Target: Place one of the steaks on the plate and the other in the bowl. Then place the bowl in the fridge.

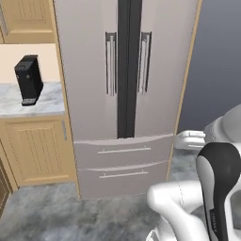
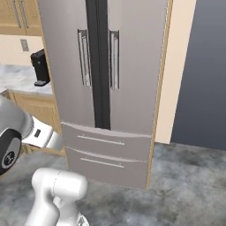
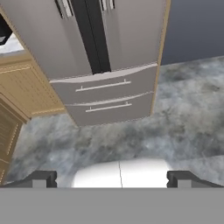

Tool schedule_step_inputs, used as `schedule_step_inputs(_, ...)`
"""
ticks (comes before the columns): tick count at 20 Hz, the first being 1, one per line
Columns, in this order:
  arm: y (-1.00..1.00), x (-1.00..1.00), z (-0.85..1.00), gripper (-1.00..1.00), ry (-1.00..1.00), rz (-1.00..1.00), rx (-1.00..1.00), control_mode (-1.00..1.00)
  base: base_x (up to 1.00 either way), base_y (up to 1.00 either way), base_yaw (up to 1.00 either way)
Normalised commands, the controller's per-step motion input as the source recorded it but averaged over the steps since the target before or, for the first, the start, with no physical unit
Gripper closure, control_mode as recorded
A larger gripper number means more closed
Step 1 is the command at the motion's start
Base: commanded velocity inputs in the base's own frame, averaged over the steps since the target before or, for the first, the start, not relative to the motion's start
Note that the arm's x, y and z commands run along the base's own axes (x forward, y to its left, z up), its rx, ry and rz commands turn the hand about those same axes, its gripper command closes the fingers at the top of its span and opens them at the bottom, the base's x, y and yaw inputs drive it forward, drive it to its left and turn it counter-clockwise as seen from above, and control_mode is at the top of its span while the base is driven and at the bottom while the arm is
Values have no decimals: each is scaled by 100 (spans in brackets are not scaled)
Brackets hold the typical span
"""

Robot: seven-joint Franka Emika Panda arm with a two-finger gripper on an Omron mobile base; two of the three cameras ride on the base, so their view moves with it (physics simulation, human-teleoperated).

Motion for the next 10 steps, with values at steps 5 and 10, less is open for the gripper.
schedule_step_inputs(5, 0, 0, 0, -100, 0, 0, 0, 100, 14, 2, -23)
schedule_step_inputs(10, 0, 47, 0, -100, 1, -2, 0, -100, 19, 0, -4)
